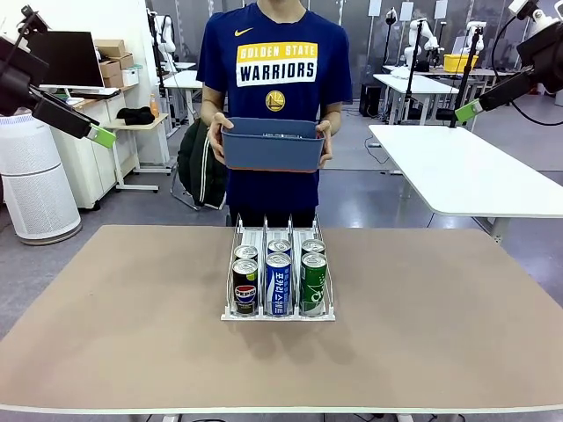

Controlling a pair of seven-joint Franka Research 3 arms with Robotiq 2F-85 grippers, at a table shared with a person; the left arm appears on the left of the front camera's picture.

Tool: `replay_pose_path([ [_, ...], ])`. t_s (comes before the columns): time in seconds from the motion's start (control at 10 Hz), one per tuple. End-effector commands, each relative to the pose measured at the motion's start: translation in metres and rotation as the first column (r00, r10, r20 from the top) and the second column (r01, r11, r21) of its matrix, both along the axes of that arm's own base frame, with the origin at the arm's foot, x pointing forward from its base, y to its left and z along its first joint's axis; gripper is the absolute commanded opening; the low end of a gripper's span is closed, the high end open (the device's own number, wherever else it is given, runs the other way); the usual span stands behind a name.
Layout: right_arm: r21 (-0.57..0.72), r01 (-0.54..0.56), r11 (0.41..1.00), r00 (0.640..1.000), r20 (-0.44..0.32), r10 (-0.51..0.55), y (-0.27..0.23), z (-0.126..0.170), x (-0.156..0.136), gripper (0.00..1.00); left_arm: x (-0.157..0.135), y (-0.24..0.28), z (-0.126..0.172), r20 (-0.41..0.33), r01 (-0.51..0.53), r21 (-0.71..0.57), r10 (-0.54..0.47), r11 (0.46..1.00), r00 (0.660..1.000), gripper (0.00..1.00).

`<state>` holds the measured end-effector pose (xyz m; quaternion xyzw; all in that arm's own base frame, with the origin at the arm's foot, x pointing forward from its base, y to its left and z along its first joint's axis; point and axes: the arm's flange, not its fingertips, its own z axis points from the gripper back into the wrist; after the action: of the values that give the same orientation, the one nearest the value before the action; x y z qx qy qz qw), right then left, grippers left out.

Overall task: Fill the beverage cans into the dispenser.
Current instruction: Pick up the Pepsi coke handed by the human.

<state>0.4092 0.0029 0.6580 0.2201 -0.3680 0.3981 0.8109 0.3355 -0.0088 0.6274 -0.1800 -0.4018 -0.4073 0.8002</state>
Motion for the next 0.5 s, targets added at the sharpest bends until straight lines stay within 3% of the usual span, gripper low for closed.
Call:
replay_pose_path([
  [0.0,0.016,-0.03,0.999,1.0,0.006,0.029,-0.0004,-0.0023,0.0031,1.0,-0.0015,0.0011,-0.0006,-0.002,-0.002,-0.007,0.002,1.0,1.0,1.0],
  [0.4,0.016,-0.03,0.999,1.0,0.006,0.029,-0.0004,-0.0023,0.0031,1.0,-0.0015,0.0011,-0.0006,-0.002,-0.002,-0.007,0.002,1.0,1.0,1.0],
])
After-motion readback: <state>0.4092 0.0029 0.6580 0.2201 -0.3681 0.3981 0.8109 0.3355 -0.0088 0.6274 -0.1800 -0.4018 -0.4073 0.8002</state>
